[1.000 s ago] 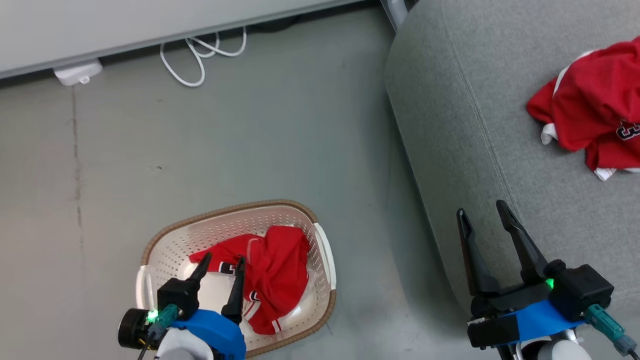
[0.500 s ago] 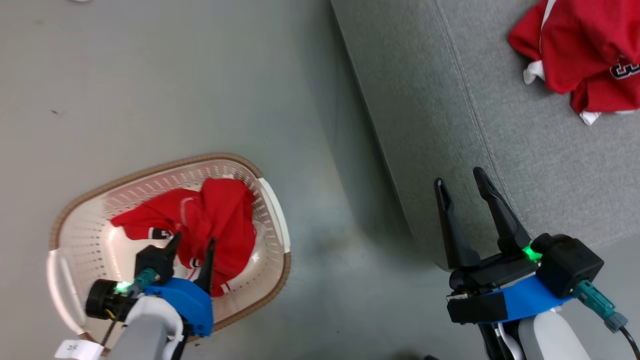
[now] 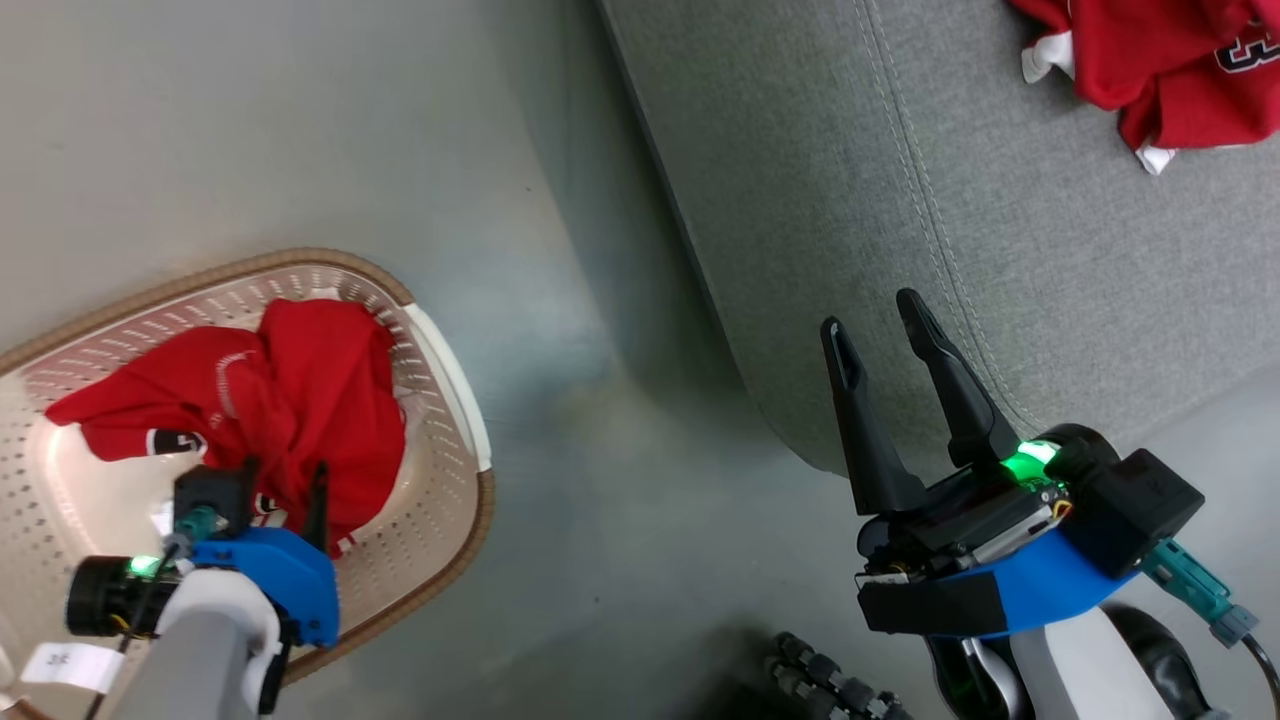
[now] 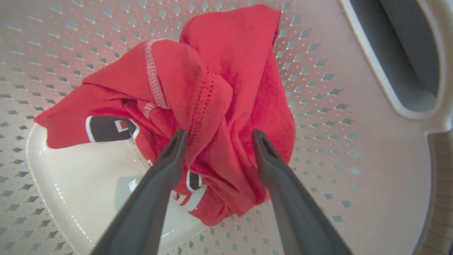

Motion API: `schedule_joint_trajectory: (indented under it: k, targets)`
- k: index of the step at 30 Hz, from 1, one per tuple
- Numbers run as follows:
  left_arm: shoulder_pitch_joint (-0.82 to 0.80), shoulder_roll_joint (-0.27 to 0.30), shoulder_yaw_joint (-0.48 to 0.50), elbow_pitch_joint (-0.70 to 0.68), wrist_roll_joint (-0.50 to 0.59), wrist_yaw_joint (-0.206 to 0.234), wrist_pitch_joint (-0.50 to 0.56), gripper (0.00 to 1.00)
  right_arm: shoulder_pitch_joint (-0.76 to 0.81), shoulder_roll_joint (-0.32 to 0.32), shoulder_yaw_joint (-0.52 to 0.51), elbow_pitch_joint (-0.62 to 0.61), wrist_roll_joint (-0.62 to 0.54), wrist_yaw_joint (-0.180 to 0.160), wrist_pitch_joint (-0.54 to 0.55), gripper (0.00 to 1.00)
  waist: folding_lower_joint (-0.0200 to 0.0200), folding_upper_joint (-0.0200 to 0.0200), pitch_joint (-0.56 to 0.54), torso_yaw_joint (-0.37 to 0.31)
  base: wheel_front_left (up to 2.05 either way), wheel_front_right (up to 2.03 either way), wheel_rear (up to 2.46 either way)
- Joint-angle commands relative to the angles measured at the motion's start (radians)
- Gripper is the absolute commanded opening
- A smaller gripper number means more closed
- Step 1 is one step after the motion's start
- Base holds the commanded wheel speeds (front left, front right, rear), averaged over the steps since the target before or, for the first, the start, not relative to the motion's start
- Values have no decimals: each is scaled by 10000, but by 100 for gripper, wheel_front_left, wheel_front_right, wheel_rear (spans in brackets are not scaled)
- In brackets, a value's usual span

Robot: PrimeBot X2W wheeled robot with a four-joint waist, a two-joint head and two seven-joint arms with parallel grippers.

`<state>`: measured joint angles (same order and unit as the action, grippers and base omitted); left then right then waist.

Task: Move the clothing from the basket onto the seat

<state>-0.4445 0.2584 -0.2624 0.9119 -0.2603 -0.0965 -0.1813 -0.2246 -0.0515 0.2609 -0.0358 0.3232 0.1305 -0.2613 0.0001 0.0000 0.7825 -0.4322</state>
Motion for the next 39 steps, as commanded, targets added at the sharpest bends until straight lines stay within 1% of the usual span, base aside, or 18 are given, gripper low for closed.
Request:
schedule_joint_trajectory:
  k: [1,4,11,13,17,19,24,29,39]
  targets:
    - [-203,185,99,-11,-29,128,90,100,-226,19,57,-69,96,5,-54,100,-1,0,307,-284,0,0,0]
    - [-274,368,155,-33,-89,296,245,100,-225,19,131,-111,221,5,-55,100,-1,0,504,-461,0,0,0]
    - [-412,620,270,-151,-47,937,736,100,-267,19,317,-156,468,5,-56,100,-1,0,772,-711,0,0,0]
    - [-462,662,249,-214,-25,1063,808,100,-264,19,358,-166,531,5,-56,100,-1,0,812,-736,0,0,0]
    - [-560,717,181,-267,-28,1143,895,100,-232,19,363,-203,548,5,-56,100,-1,0,899,-723,0,0,0]
    - [-568,714,150,-283,-55,1133,961,0,-231,19,350,-180,547,5,-56,100,-1,0,921,-717,0,0,0]
    - [-482,740,89,-327,-144,1022,1019,0,-290,20,421,-108,581,5,-57,100,-1,0,904,-716,0,0,0]
    - [-460,733,79,-425,-234,1003,891,0,-342,20,416,-112,542,5,-57,100,-1,0,888,-685,0,0,0]
    - [-516,541,-18,-362,-399,996,857,0,-393,20,382,-24,370,5,-57,100,-1,0,735,-542,0,0,0]
